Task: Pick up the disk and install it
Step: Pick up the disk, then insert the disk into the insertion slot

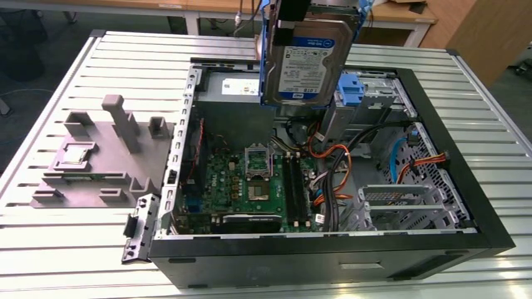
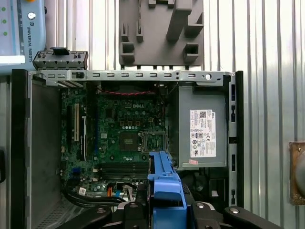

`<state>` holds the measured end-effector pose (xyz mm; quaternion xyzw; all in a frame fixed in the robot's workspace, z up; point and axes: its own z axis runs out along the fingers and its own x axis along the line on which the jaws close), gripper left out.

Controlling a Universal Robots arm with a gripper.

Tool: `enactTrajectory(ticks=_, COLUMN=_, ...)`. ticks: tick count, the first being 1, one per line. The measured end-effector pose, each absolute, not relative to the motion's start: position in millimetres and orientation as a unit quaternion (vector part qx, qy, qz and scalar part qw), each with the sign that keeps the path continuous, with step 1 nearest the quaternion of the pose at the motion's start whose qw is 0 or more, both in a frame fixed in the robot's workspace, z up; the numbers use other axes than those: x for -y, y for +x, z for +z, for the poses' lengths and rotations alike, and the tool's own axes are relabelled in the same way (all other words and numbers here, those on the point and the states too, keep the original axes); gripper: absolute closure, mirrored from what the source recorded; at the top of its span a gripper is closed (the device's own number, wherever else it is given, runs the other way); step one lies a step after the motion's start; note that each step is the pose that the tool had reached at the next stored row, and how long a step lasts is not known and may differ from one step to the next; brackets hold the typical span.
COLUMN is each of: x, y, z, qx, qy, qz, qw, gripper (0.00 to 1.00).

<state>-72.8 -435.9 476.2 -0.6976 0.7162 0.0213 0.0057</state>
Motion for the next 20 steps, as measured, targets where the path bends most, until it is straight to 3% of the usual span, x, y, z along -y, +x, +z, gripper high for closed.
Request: enactTrajectory(ticks=20, x=453, y=-73, z=476, qx=-0.716, qy=-0.698, qz=0.021, qw=0.006, gripper=0.63)
